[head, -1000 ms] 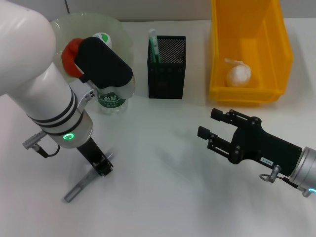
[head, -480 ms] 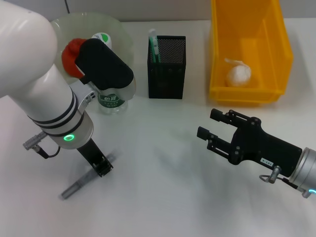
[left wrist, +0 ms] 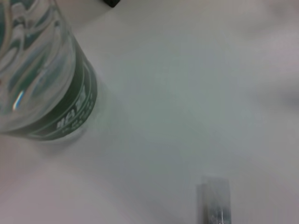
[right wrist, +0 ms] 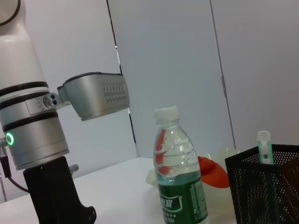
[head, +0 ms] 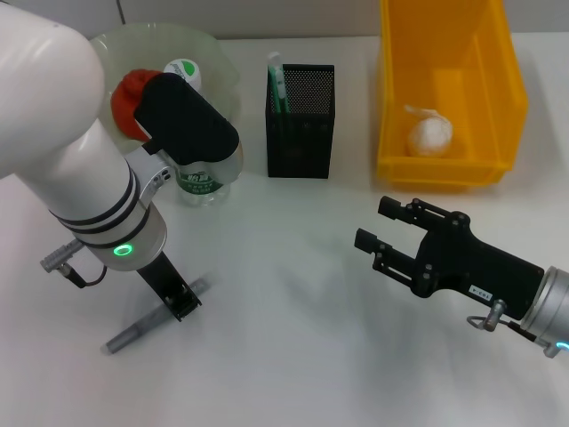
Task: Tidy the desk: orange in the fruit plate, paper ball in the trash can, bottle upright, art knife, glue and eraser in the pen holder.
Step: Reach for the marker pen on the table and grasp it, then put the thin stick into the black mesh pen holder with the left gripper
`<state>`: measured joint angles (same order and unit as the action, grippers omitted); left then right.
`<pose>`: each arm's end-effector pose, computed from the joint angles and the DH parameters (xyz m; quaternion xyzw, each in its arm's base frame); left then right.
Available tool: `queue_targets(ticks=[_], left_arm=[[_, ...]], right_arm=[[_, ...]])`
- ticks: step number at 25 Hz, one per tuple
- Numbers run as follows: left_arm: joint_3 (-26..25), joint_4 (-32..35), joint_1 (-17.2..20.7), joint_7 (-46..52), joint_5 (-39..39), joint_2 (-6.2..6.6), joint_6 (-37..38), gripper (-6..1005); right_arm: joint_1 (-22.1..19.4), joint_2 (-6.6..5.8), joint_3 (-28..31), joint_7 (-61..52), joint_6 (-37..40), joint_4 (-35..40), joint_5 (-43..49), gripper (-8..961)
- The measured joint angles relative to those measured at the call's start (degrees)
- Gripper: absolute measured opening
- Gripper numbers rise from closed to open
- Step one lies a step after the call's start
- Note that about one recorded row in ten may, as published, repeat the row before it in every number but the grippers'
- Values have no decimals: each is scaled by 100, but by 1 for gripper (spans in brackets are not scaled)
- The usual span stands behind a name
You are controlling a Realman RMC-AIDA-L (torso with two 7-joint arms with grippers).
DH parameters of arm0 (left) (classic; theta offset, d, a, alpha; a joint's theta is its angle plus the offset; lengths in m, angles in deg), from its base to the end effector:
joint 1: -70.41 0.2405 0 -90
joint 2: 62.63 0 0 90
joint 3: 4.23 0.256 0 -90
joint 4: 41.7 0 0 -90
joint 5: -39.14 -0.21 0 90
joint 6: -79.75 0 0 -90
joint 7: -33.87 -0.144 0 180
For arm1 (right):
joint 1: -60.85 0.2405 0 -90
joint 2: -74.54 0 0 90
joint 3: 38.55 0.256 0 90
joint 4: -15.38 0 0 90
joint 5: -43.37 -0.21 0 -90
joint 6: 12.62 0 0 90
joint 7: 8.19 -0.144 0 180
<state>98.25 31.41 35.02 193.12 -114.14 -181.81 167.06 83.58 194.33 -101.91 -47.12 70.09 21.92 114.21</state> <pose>-0.1868 0.3192 -0.0622 -0.8939 -0.2891 0.3107 0.1442 0.2934 0.2588 -0.0731 -0.8839 0.1961 0.3490 0.2417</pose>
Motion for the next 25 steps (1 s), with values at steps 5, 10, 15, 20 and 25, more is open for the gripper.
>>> queue_targets(ticks=[5, 10, 15, 20, 25], left_arm=[[21, -15, -5, 0, 0, 0, -9, 181], [38, -28, -6, 0, 0, 0, -15, 179], [44, -31, -4, 0, -1, 0, -15, 175], [54, 79, 15, 0, 0, -2, 0, 170], [63, 456, 66, -2, 34, -1, 50, 166]], right_arm=[[-15, 0, 0, 0, 0, -4, 0, 594], [-21, 0, 0, 0, 15, -4, 0, 595], [-27, 0, 0, 0, 117, -5, 0, 595], [-34, 0, 0, 0, 126, -4, 0, 595], [-51, 0, 72, 0, 129, -4, 0, 595]])
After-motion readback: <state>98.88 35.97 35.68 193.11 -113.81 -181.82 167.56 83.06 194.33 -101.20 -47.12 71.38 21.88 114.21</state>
